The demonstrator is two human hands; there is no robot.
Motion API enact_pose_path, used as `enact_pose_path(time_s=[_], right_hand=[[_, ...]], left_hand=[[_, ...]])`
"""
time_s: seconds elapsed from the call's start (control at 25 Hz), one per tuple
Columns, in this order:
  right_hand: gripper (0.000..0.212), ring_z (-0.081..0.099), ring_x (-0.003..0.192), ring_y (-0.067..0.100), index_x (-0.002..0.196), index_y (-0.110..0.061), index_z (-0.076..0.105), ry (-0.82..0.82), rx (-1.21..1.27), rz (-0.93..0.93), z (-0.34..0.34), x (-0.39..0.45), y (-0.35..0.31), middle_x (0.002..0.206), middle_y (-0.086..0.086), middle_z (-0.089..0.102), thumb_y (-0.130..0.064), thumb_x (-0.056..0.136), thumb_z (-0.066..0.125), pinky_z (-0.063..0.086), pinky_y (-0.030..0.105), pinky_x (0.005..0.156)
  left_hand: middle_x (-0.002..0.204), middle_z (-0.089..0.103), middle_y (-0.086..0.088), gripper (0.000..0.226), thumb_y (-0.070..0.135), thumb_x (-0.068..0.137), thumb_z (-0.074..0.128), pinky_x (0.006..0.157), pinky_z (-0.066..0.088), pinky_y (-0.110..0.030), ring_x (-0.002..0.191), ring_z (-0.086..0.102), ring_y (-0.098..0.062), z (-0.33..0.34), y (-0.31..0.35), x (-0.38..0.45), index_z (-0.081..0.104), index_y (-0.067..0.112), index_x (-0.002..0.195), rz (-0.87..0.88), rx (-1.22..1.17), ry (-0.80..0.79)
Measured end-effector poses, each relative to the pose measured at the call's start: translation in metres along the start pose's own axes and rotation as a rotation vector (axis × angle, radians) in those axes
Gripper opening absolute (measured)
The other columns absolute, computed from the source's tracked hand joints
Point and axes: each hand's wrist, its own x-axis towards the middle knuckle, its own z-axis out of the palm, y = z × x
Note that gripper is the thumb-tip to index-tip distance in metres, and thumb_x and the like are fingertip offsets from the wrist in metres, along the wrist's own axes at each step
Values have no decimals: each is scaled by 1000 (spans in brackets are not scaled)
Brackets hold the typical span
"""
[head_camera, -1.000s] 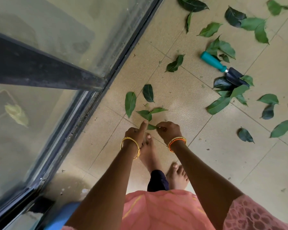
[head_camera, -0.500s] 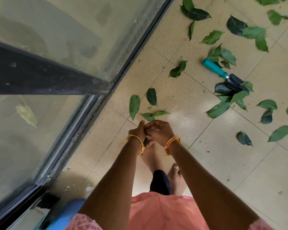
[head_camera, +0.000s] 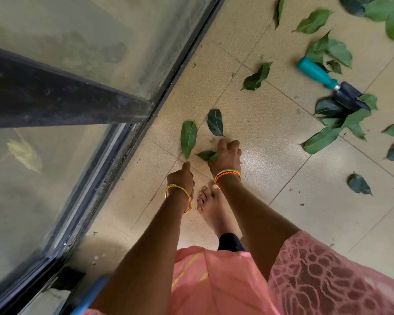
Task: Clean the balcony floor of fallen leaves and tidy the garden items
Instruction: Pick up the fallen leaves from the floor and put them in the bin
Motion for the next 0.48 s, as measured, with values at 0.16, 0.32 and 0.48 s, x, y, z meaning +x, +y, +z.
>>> enact_pose_path(time_s=[0.16, 0.32, 0.48], right_hand=[[42, 40, 117, 32, 129, -6, 45, -42, -42, -137, 6, -4, 0, 129, 18, 40, -7, 88, 56, 45, 39, 92], [32, 45, 115, 33, 120, -5, 55, -104, -109, -226, 1, 3, 6, 122, 17, 48, -8, 89, 54, 44, 37, 92], [35, 47, 115, 33, 123, -2, 51, -125, -178, -240, 2, 4, 4, 122, 18, 50, -12, 90, 56, 43, 38, 93]], left_hand=[[52, 34, 1, 42, 39, 95, 49, 41, 20, -16, 42, 24, -11, -7, 7, 5, 43, 16, 60, -49, 6, -31], [55, 36, 1, 40, 39, 94, 50, 40, 21, -16, 44, 24, -12, -11, 7, 1, 43, 16, 62, -63, 27, -32], [55, 38, 0, 39, 35, 94, 49, 41, 22, -17, 42, 26, -13, -6, 8, -6, 42, 15, 61, -57, 49, -42]])
